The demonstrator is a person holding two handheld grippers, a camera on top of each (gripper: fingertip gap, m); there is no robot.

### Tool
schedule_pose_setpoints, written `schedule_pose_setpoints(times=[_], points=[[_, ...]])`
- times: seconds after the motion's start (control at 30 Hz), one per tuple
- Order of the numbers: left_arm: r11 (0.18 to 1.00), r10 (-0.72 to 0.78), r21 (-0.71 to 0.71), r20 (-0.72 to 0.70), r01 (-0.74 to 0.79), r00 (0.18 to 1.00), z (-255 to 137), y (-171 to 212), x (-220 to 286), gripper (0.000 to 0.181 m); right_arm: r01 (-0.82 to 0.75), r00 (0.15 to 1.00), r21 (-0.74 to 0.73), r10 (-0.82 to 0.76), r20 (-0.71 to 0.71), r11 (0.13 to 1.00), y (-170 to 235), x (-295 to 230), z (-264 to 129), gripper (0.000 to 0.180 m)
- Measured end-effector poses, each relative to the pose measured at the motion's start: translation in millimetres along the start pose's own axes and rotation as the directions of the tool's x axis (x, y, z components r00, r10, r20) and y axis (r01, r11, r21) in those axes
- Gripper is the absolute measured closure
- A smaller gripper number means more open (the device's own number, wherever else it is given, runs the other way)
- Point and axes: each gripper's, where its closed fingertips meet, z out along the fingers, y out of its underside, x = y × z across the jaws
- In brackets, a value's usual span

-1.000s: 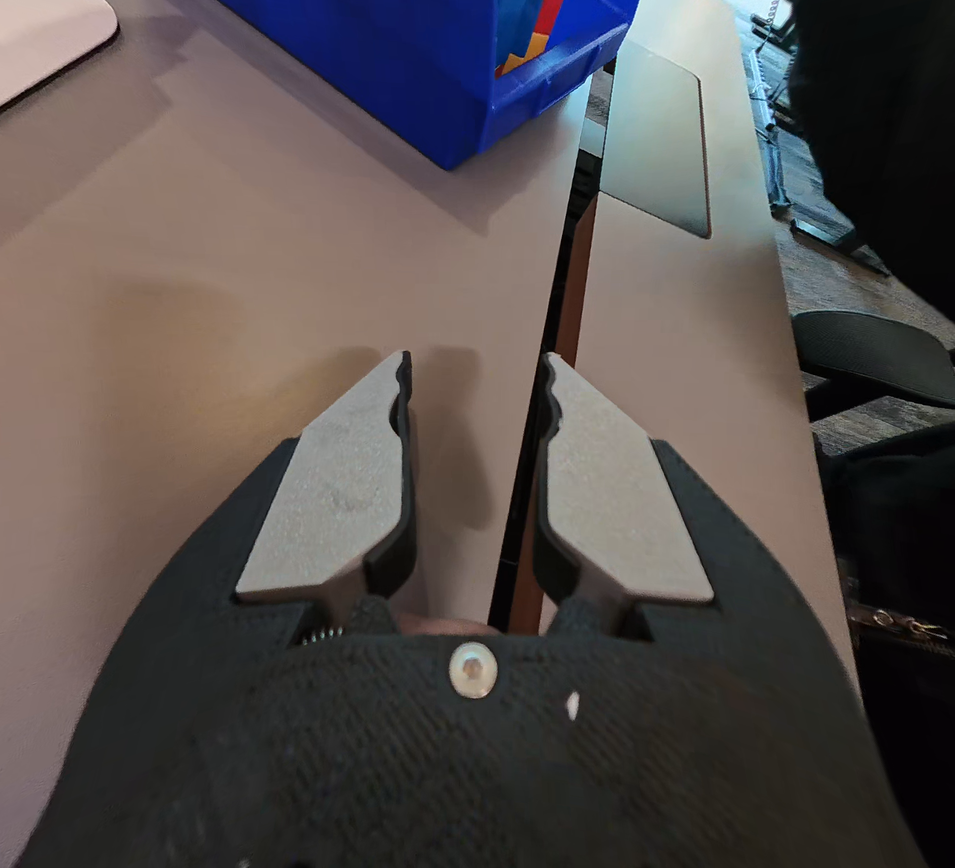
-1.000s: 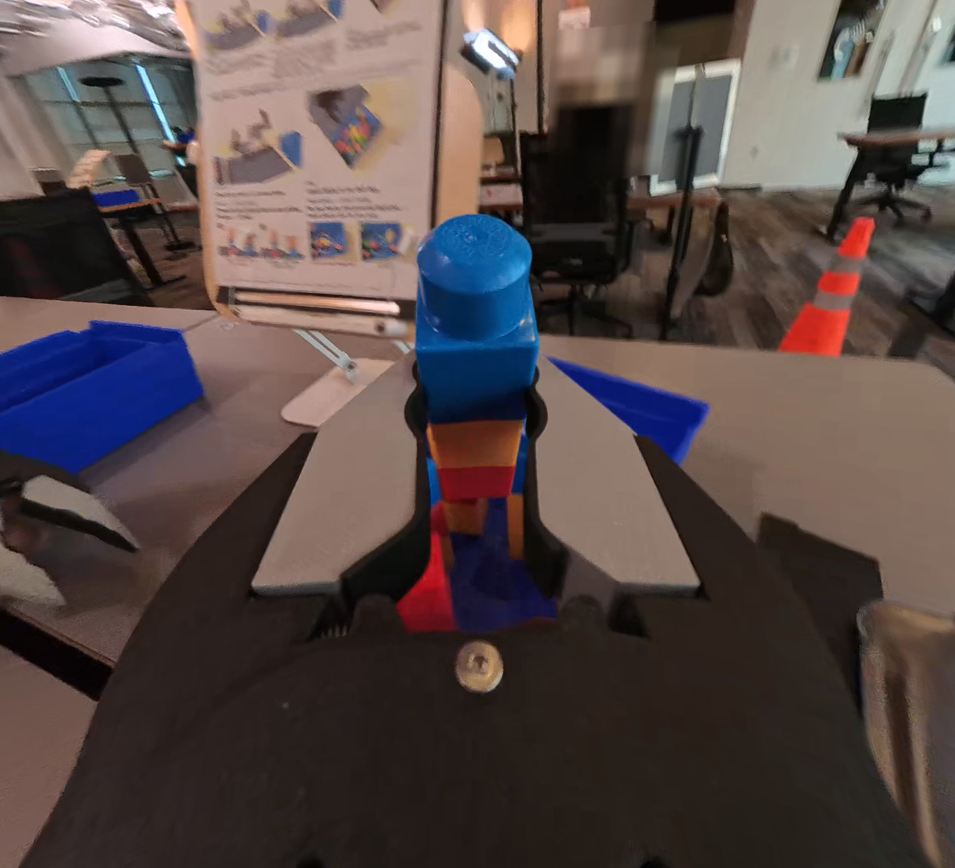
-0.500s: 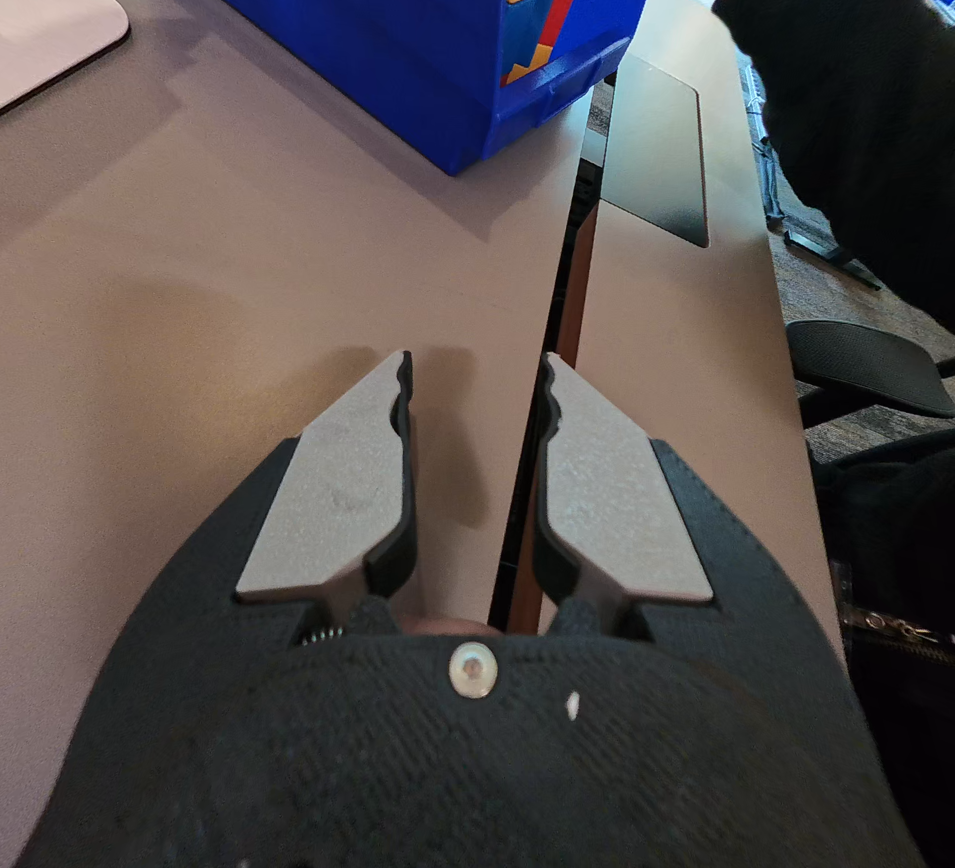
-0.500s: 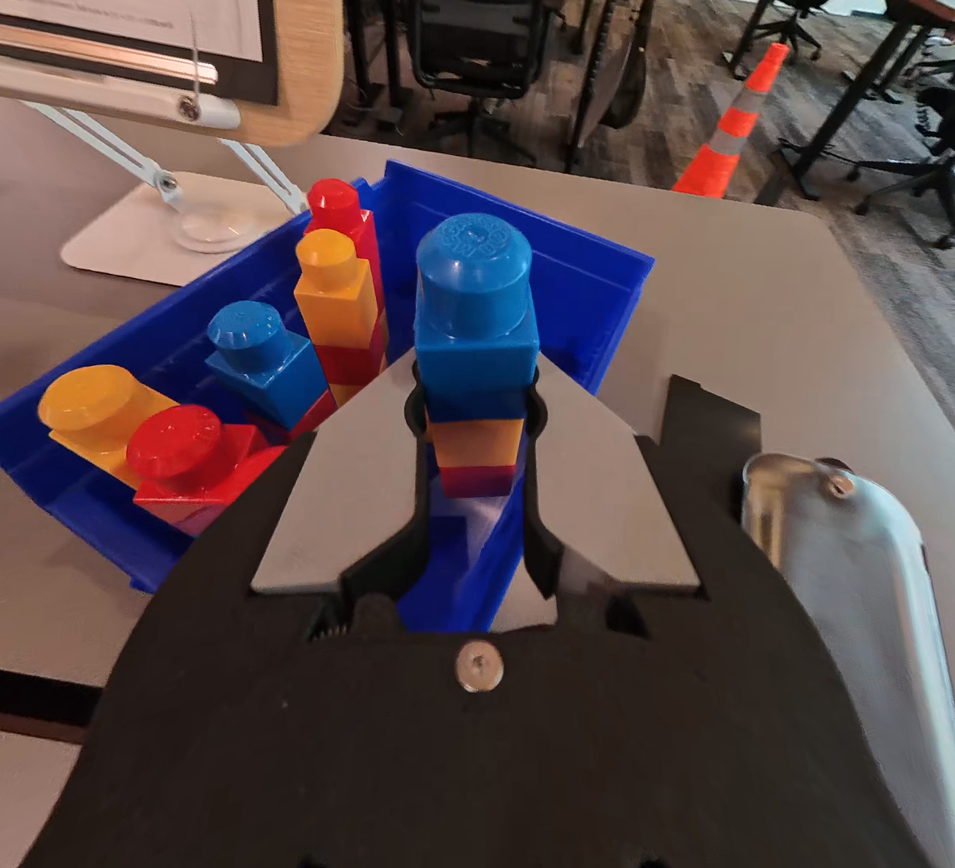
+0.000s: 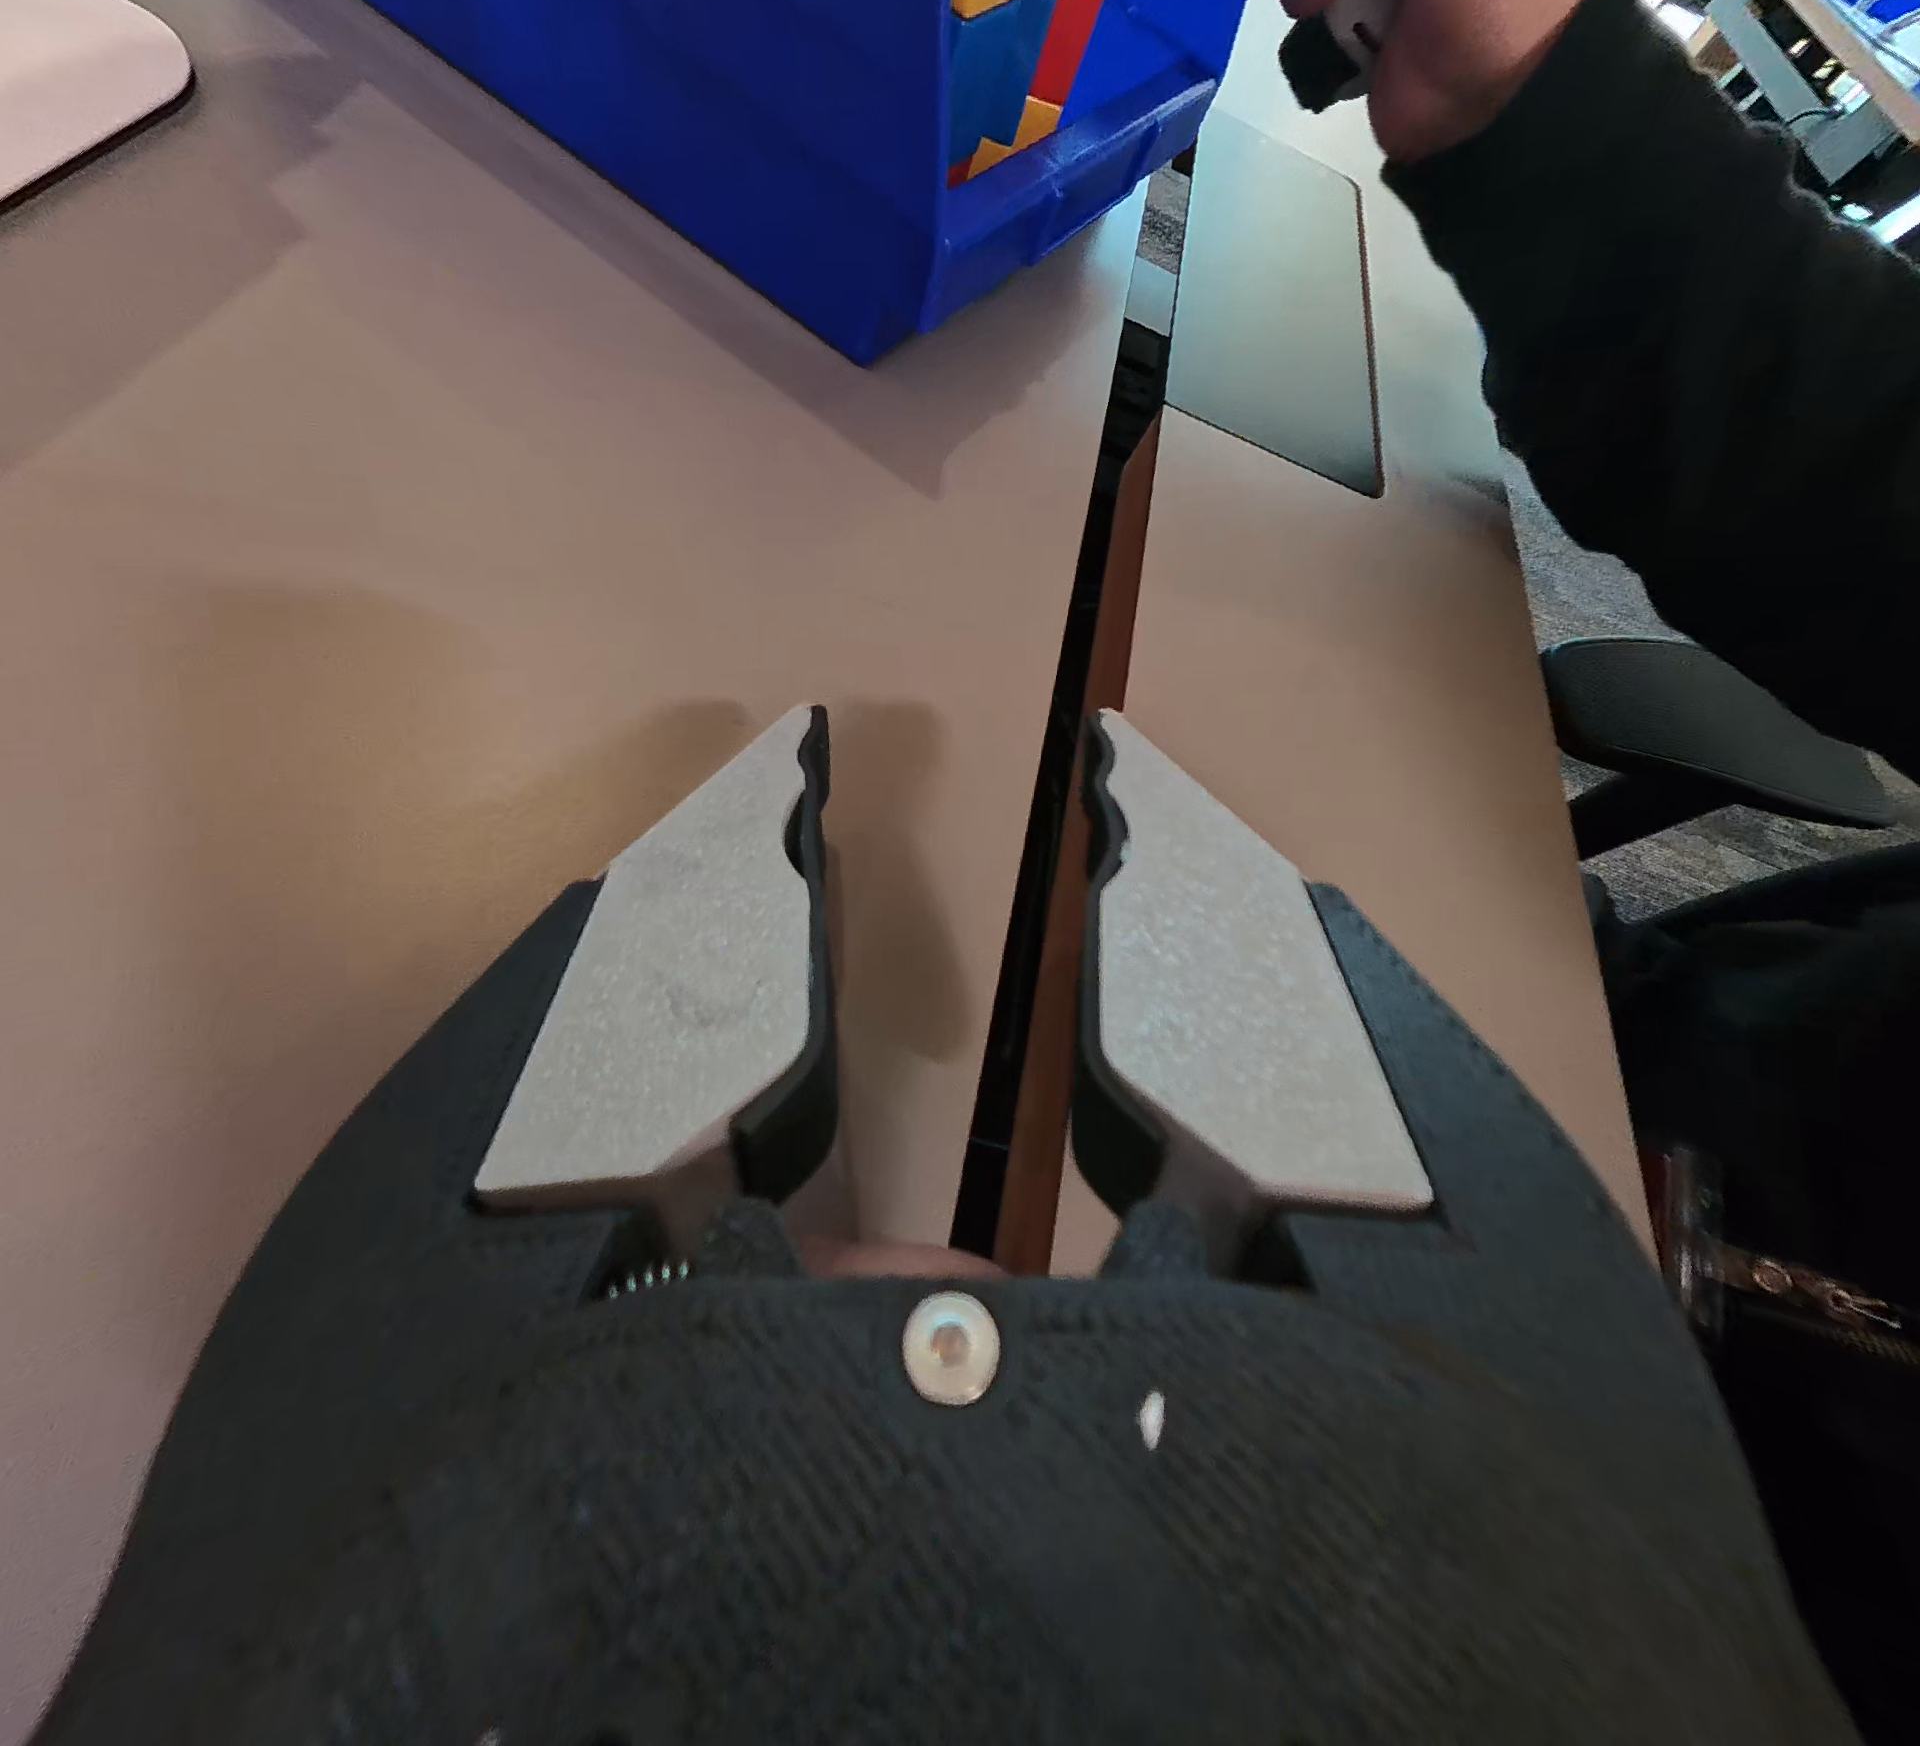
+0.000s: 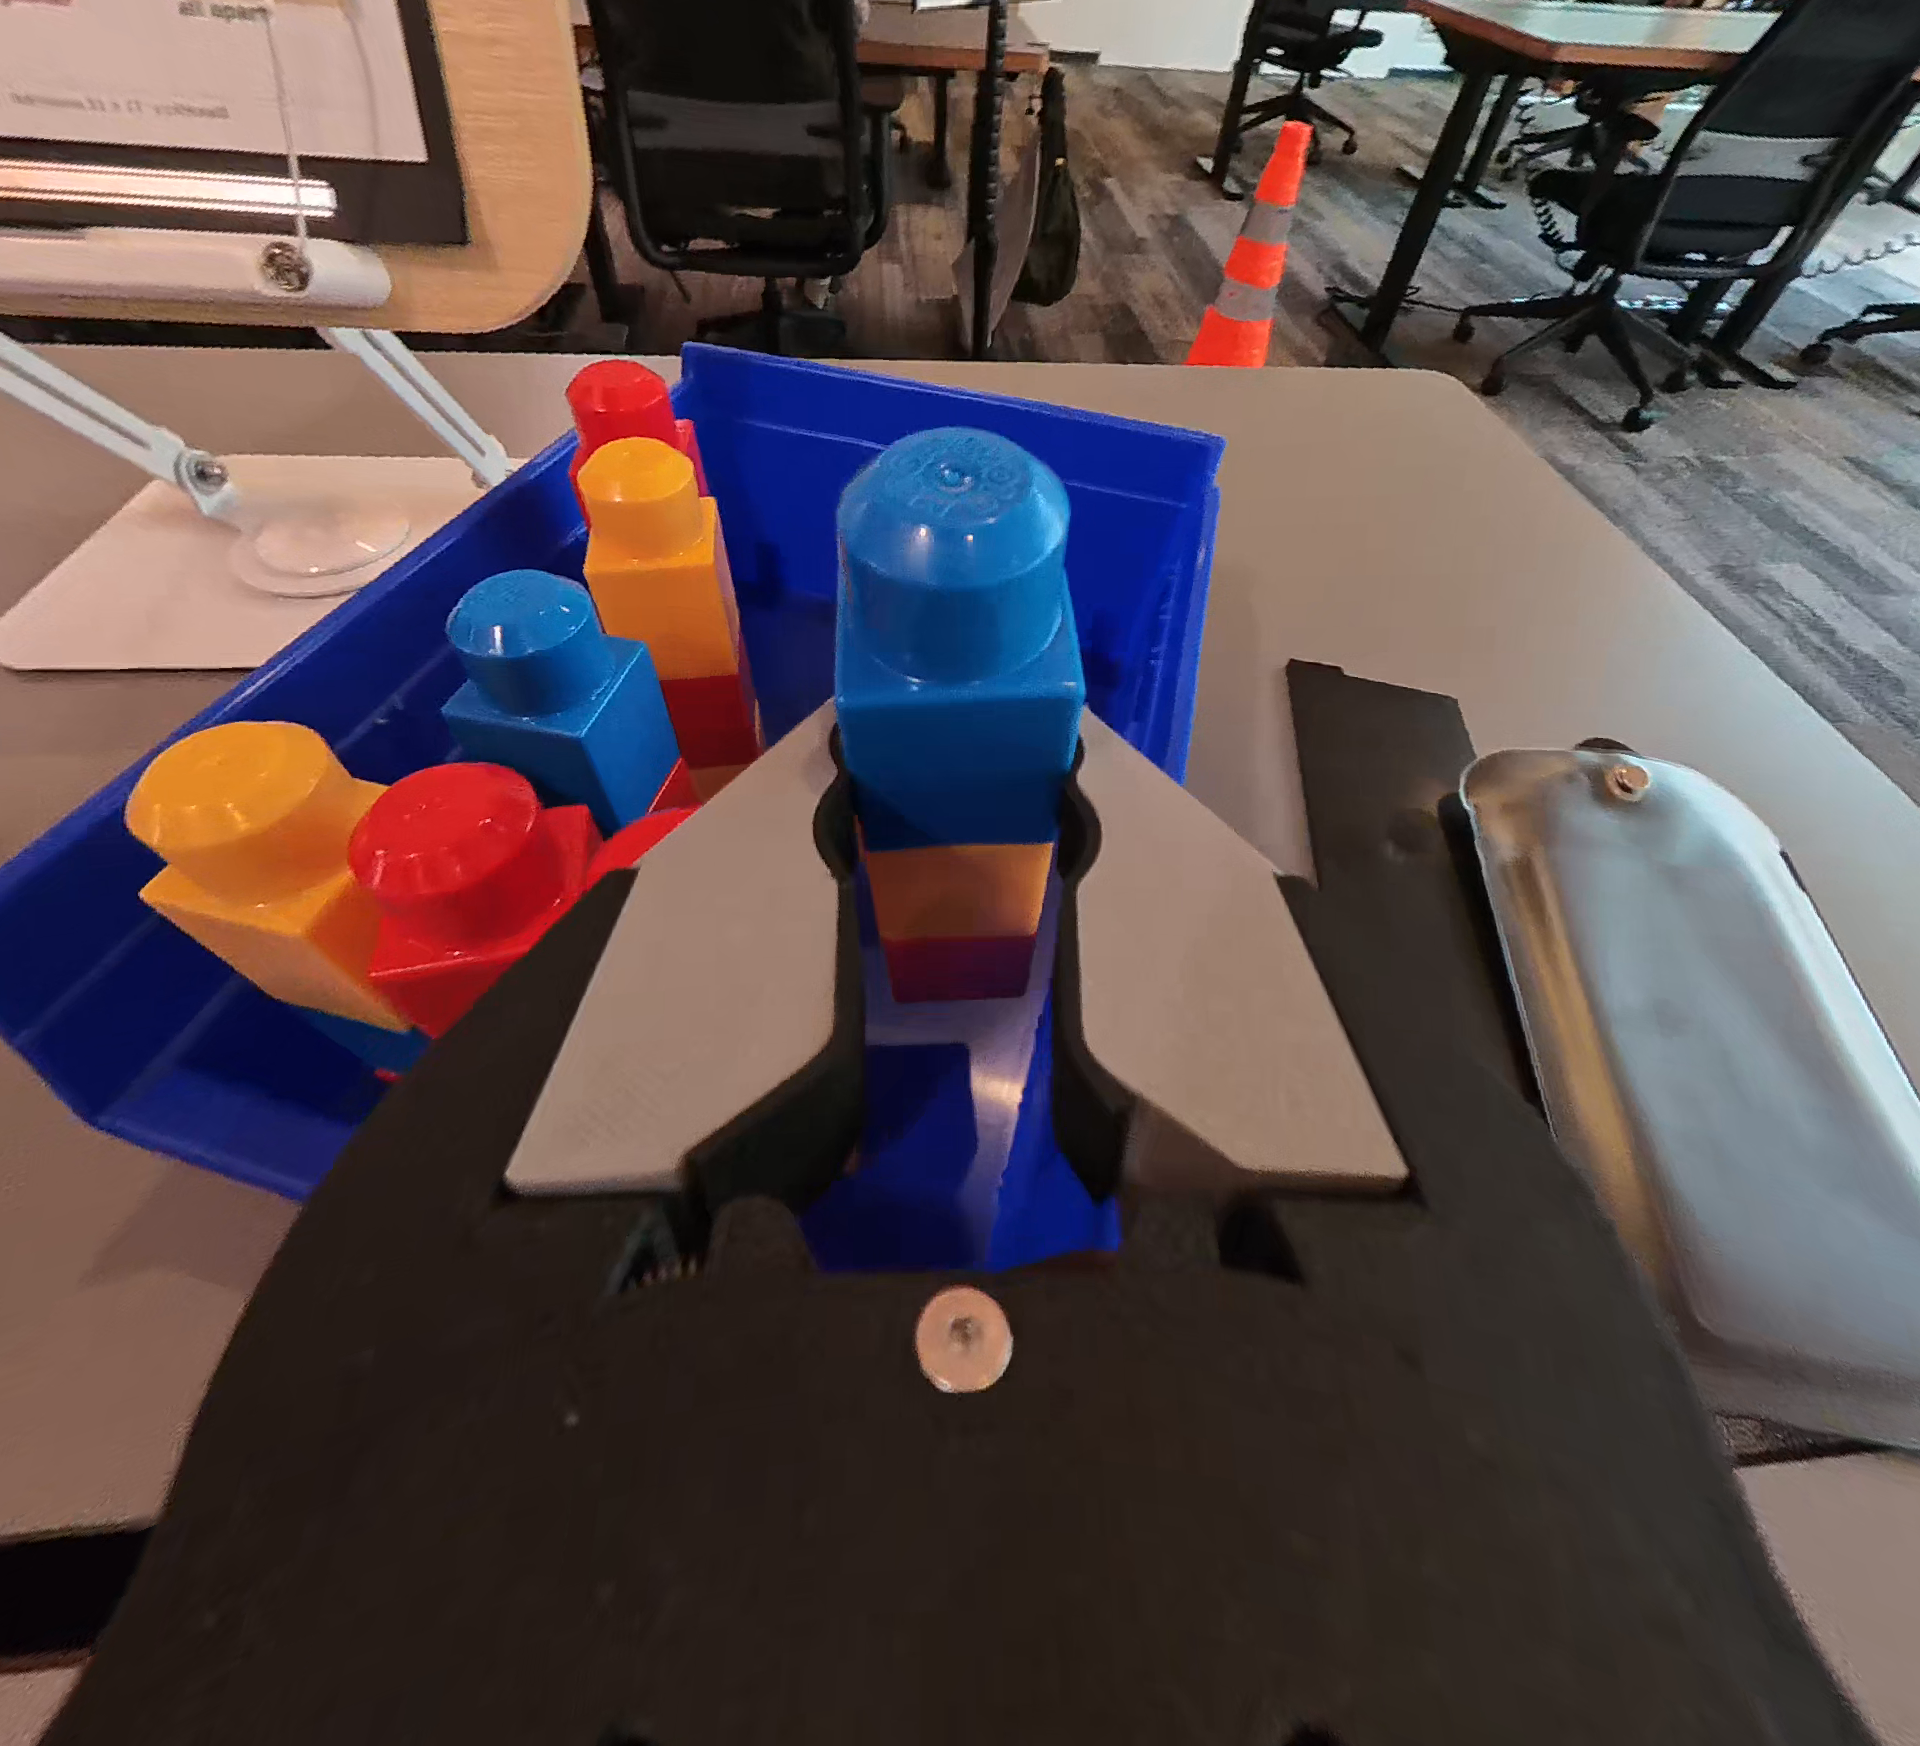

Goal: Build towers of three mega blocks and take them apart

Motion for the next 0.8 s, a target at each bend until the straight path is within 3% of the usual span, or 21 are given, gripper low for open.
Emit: schedule_pose_setpoints(times=[0.23, 0.47, 0.63, 0.8], points=[[1.000, 0.002, 0.014, -0.008, -0.002, 1.000, -2, -3, 2, 0.133, -0.121, 0.992, -0.002, 0.121, 0.041, 0.993, -6, 6, 8, 0.146], [1.000, -0.005, -0.006, -0.008, 0.005, 1.000, 0, 1, 0, 0.133, -0.066, 0.998, -0.013, 0.066, -0.019, 0.998, -3, 12, 7, 0.146], [1.000, -0.006, -0.016, -0.007, 0.006, 1.000, 2, 3, 0, 0.133, -0.104, 0.993, -0.032, 0.106, 0.046, 0.994, 4, -2, 10, 0.146], [1.000, -0.005, -0.017, -0.007, 0.005, 1.000, 2, 3, 0, 0.133, -0.089, 0.996, -0.065, 0.090, 0.022, 0.994, 15, 3, 13, 0.146]])
